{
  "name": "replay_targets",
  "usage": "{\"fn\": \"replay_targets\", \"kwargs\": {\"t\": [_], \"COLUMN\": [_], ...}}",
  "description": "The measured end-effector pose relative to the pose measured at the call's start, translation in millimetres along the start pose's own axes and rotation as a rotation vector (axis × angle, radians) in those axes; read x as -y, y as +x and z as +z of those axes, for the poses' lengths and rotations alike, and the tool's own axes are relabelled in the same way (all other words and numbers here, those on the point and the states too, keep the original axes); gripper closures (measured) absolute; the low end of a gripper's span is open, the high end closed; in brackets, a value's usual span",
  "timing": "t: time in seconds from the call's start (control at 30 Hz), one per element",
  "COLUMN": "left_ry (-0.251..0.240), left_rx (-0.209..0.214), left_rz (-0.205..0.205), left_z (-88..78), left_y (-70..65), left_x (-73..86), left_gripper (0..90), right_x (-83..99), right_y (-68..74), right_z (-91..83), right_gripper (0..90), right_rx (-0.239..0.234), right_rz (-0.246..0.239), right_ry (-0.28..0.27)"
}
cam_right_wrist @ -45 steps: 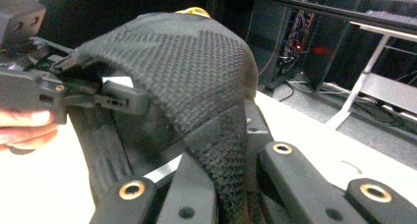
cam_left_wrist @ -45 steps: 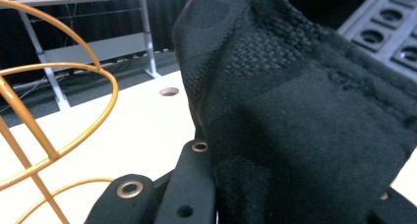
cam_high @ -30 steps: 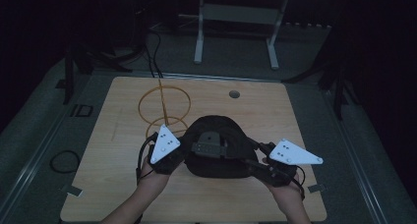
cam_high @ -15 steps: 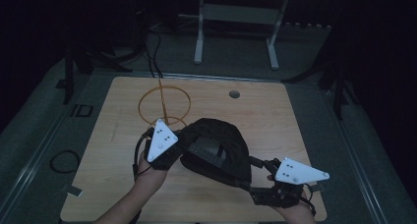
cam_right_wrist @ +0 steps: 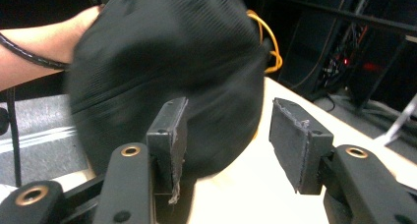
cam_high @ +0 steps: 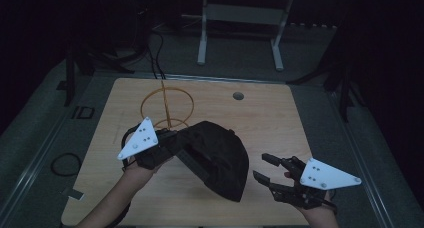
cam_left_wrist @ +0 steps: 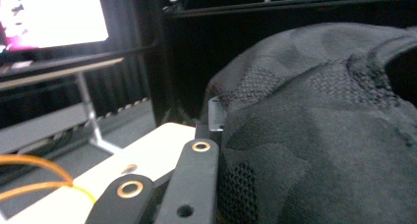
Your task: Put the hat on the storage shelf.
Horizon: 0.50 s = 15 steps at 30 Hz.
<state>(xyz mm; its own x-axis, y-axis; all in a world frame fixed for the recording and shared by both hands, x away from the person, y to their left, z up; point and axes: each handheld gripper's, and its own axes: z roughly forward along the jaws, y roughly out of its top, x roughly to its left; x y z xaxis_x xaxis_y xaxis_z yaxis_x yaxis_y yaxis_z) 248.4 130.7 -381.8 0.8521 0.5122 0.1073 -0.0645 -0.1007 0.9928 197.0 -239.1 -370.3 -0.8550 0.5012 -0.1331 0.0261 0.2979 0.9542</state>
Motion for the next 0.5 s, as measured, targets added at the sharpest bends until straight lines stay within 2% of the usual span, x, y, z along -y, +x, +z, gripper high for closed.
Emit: {"fn": "replay_targets", "kwargs": {"t": [0.1, 0.13, 0.2, 0.3, 0.37, 0.5], "left_ry": [0.009, 0.010, 0.024, 0.030, 0.025, 0.022], "left_rx": [0.072, 0.088, 0.130, 0.173, 0.207, 0.243], "left_rz": [0.019, 0.029, 0.033, 0.028, -0.002, 0.022], "left_z": [-0.3, -0.1, 0.4, 0.9, 1.2, 1.8], "left_y": [-1.8, -2.5, -2.0, -1.0, 0.5, -0.9], "left_x": [0.5, 1.1, 2.9, 5.9, 7.5, 8.8], "left_gripper": [88.9, 88.9, 88.9, 88.9, 88.9, 88.9], "right_x": [-9.9, -15.5, -18.0, -22.7, -24.0, -24.1], "right_y": [-1.0, 0.0, 1.3, 6.0, 8.8, 13.3], "right_z": [4.6, 8.9, 11.1, 19.3, 24.3, 33.0], "right_gripper": [48.3, 48.3, 48.3, 47.1, 44.8, 42.9], "right_rx": [-0.012, -0.039, -0.054, -0.103, -0.135, -0.171], "right_rz": [-0.024, -0.047, -0.059, -0.099, -0.114, -0.131], "right_ry": [-0.004, -0.007, -0.006, 0.005, 0.017, 0.042]}}
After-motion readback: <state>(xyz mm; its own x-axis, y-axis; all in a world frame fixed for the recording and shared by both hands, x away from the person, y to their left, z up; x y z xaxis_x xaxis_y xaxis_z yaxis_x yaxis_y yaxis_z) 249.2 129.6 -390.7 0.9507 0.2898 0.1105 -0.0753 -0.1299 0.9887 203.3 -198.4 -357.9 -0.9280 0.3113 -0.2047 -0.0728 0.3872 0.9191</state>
